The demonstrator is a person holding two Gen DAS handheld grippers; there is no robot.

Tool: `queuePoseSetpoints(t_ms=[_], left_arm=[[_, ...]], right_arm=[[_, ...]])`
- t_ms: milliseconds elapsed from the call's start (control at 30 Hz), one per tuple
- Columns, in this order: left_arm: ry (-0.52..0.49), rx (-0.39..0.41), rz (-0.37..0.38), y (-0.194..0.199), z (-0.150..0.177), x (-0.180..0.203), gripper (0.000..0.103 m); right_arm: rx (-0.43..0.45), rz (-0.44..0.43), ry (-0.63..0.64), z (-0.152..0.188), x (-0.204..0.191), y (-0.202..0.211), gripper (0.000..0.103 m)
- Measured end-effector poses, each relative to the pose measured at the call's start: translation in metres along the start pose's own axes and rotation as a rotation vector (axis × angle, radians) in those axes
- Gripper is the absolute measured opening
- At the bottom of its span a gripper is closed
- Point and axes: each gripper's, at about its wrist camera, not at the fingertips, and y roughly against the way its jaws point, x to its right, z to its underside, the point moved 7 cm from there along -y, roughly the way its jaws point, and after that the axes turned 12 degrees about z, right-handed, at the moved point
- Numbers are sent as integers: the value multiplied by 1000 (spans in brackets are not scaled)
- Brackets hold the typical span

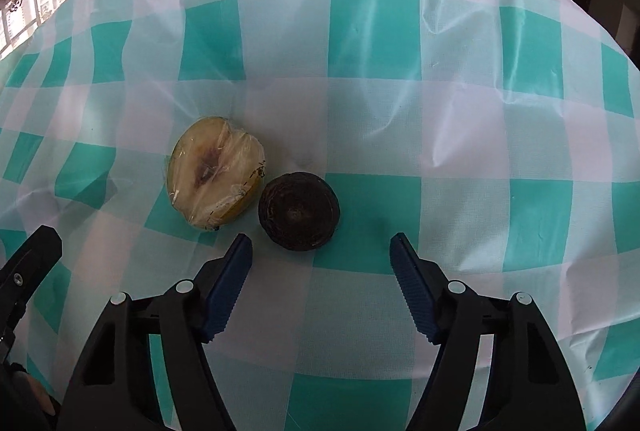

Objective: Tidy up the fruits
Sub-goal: 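Grasp the small dark fruit with the right tool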

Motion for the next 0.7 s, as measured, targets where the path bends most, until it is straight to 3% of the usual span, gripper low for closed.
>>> queuePoseSetpoints(t_ms=[67, 133, 400, 700], left_arm=[[-35, -17, 7, -4, -1, 7, 101], [-88, -41, 12, -11, -1, 16, 101], [-259, -114, 12, -32, 0, 48, 101], [-365, -174, 28, -60, 1, 77, 101]], right_arm=[[-4, -21, -10, -4, -1, -3, 57], [5, -47, -15, -6, -2, -2, 39], [7, -210, -409, 0, 53, -4, 39], [47, -230, -501, 10, 68, 6, 39]])
